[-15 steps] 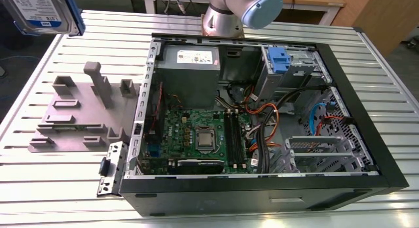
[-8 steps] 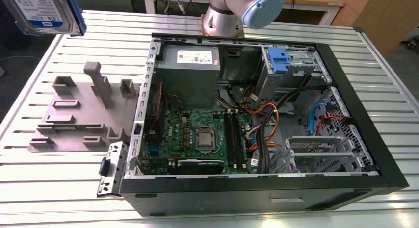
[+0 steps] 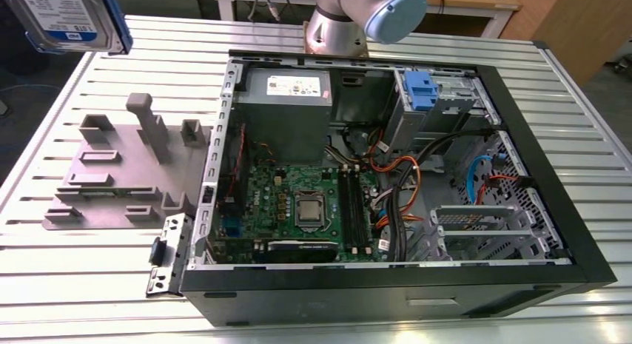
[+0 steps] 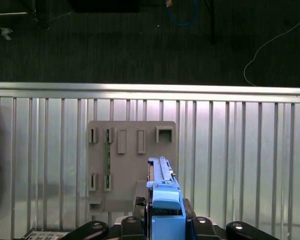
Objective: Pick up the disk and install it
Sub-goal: 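Pick up the disk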
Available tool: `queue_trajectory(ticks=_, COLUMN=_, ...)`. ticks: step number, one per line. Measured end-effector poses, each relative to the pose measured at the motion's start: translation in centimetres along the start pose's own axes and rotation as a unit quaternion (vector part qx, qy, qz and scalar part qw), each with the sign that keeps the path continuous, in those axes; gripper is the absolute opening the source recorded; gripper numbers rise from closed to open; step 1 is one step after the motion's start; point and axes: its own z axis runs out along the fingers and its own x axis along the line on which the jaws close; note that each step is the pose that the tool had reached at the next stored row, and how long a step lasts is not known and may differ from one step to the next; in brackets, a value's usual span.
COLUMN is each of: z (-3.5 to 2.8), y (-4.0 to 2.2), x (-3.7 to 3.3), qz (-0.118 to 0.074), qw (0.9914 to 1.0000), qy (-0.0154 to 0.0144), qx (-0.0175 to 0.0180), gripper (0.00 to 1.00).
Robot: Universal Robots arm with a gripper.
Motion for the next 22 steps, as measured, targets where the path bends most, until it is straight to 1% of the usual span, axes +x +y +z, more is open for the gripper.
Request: queue_trajectory(ticks=22, z=0.02, y=-0.78, x=0.01, qz=0.000, qw=1.00000, qy=0.0000, qx=0.0000, gripper=0.36)
